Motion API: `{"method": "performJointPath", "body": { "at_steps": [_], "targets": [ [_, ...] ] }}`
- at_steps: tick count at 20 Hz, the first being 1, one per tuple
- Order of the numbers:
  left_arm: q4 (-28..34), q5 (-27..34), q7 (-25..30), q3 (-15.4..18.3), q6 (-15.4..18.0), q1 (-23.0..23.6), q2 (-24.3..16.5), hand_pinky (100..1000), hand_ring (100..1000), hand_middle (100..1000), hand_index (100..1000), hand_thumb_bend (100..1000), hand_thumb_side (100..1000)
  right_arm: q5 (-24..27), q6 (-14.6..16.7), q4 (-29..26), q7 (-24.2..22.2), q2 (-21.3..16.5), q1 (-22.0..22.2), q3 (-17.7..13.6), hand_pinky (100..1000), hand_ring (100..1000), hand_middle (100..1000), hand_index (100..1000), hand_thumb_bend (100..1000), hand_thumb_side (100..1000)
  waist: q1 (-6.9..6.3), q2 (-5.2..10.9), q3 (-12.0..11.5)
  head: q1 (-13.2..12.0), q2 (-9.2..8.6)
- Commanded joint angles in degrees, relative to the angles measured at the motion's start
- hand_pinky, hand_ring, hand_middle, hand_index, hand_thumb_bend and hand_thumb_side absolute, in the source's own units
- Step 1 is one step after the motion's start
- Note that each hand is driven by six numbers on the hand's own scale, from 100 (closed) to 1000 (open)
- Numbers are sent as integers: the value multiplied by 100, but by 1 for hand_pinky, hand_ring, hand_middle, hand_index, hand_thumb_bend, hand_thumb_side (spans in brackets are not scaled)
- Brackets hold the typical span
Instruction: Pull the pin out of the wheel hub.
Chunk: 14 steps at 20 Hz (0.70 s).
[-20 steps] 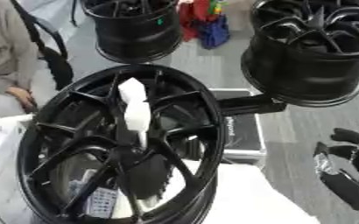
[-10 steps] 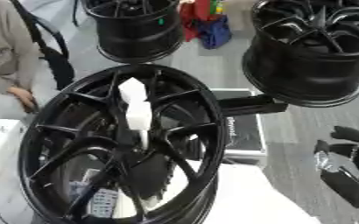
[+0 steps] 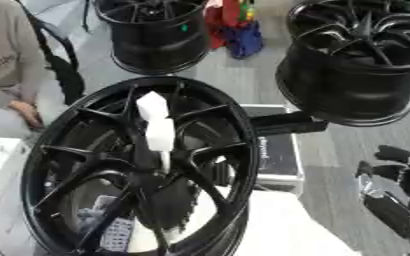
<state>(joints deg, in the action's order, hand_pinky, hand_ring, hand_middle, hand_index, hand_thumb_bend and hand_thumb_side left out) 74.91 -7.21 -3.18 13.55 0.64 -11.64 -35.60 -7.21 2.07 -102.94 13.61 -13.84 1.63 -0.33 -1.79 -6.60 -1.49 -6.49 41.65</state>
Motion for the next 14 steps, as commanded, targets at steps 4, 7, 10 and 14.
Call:
{"method": "performJointPath", "body": {
  "at_steps": [4, 7, 10, 14],
  "targets": [
    [1510, 987, -1341, 339, 80, 120, 1023, 574, 537, 595, 697, 408, 213, 11, 5, -100, 23, -10, -35, -31, 728, 593, 650, 742, 217, 100, 42, 33, -47, 39, -103],
    [1829, 1092, -1493, 340, 49, 112, 1428, 582, 549, 608, 705, 412, 225, 18, 5, -99, 20, 12, -23, -31, 728, 593, 650, 742, 217, 100, 71, 42, -54, 37, -118],
    [2001, 1036, -1493, 367, 6, 58, 1773, 583, 548, 605, 705, 408, 220, 22, 3, -106, 18, 5, -27, -27, 727, 593, 650, 742, 217, 100, 88, 52, -72, 23, -129],
    [2027, 989, -1472, 365, -52, 79, 2026, 582, 545, 601, 703, 404, 217, 32, 2, -99, 15, 13, -23, -25, 727, 593, 650, 742, 215, 100, 83, 70, -74, 16, -155]
  ]
}}
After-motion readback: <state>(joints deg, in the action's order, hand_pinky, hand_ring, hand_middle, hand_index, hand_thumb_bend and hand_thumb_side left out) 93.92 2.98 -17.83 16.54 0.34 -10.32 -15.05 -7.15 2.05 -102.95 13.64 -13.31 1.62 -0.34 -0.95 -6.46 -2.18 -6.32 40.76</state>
